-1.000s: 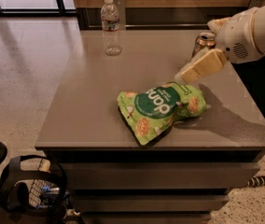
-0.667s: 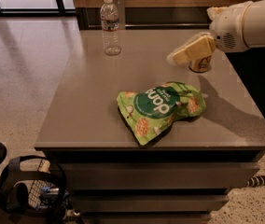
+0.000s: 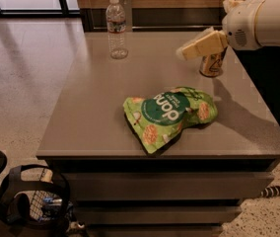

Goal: Knock water bottle over

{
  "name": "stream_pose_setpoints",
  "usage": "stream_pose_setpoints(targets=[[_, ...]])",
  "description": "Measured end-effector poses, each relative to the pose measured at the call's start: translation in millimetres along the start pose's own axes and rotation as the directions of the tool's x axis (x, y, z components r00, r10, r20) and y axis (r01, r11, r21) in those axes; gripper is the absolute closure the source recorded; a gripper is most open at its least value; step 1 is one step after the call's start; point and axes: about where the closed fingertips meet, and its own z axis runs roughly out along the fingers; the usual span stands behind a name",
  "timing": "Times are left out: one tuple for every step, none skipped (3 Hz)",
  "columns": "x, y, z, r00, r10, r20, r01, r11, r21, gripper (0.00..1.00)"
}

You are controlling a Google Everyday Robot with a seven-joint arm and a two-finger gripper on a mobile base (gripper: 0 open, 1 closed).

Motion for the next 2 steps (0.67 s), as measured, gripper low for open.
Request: stream_pose_setpoints(targets=[[-7.6,-6.7,27.1,0.999,0.023,0.03,-0.022,0.9995,-0.023,0.0],[-14.7,-13.2,66.7,0.998,0.043,0.05,-0.041,0.9982,-0.045,0.0]])
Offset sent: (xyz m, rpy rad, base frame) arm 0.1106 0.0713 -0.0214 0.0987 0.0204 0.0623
